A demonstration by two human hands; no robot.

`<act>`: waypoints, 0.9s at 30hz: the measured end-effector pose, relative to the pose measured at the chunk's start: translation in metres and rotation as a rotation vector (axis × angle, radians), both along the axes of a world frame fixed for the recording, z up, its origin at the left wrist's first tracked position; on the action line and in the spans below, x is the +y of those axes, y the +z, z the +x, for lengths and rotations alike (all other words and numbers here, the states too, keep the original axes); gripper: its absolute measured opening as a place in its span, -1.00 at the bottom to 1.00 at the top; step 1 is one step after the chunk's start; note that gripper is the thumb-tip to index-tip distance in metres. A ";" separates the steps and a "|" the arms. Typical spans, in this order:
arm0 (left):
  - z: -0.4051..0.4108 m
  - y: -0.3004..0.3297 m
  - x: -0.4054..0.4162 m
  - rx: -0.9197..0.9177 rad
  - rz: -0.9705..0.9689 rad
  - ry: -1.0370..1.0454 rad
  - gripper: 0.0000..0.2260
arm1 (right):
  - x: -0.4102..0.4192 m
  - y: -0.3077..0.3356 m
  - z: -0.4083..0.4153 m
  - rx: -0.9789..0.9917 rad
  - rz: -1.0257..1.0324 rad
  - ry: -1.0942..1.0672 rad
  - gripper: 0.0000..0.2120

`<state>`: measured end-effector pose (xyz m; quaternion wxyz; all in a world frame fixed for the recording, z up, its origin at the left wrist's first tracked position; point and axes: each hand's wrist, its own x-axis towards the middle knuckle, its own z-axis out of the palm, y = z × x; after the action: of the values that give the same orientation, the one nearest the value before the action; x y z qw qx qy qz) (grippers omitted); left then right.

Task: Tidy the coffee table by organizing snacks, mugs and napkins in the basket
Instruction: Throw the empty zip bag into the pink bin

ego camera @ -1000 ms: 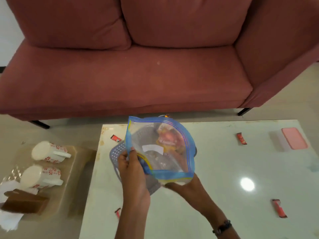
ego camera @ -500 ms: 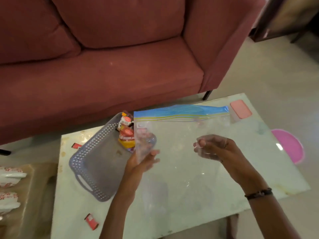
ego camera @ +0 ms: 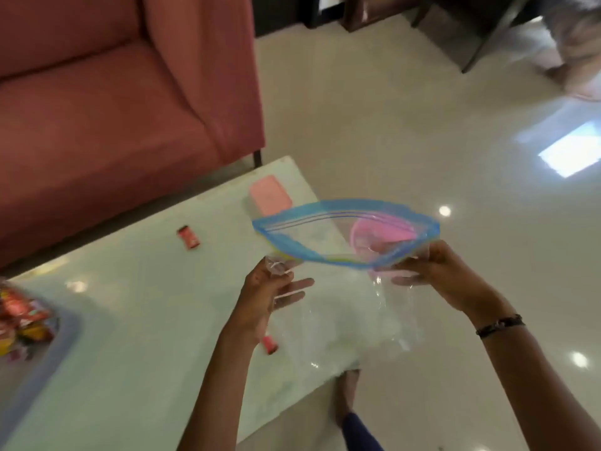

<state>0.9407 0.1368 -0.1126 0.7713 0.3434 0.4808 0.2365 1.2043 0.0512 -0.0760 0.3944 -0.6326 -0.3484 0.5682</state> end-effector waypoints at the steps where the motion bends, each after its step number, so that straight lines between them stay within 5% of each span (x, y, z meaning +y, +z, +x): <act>1: 0.025 -0.007 0.000 -0.009 -0.024 -0.003 -0.74 | -0.004 -0.003 0.027 -0.003 0.016 0.013 -0.80; 6: 0.117 -0.035 0.002 -0.011 -0.111 0.045 -0.70 | -0.004 -0.022 0.121 -0.103 0.102 -0.028 -0.72; 9: 0.144 -0.046 0.004 0.080 -0.100 0.028 -0.70 | 0.003 -0.053 0.147 -0.301 0.084 -0.156 -0.92; 16: 0.181 -0.071 0.010 0.129 -0.063 -0.034 -0.77 | 0.038 -0.175 0.131 -0.626 -0.091 -0.582 -0.59; 27: 0.227 -0.165 0.023 0.304 0.173 -0.308 -0.78 | 0.047 -0.328 0.110 -1.024 -0.330 0.336 -0.70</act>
<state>1.1677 0.1602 -0.2774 0.6846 0.5094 0.5114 0.1017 1.3145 0.0986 -0.4043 -0.0250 -0.8168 -0.4978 0.2905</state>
